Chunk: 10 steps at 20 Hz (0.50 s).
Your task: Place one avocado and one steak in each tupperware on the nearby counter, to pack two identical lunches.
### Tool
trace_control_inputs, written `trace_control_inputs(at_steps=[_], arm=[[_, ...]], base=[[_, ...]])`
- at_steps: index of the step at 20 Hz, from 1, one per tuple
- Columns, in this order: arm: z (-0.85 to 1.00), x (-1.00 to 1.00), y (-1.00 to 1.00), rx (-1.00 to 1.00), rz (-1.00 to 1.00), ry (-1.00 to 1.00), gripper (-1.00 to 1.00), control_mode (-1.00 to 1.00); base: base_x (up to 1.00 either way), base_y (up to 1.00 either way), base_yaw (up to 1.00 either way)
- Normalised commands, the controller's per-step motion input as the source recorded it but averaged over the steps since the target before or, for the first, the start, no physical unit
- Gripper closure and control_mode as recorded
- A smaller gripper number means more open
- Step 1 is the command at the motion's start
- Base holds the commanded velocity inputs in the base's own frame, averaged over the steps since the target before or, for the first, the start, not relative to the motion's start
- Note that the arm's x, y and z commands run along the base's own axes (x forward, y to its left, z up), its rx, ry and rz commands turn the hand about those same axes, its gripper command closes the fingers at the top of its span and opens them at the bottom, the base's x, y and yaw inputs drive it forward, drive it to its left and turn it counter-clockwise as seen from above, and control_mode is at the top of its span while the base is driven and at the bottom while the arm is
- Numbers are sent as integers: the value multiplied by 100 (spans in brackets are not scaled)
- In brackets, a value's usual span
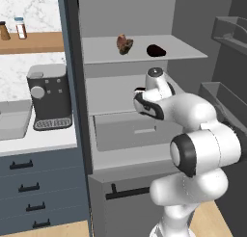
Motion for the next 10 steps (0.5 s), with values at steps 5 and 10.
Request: trace_control_inputs(at_steps=[5,10], arm=[[-17,42,-4,-2,0,0,-100,-100],[0,55,-16,0,0,2,-100,-100]], base=[[0,0,0],[0,0,0]])
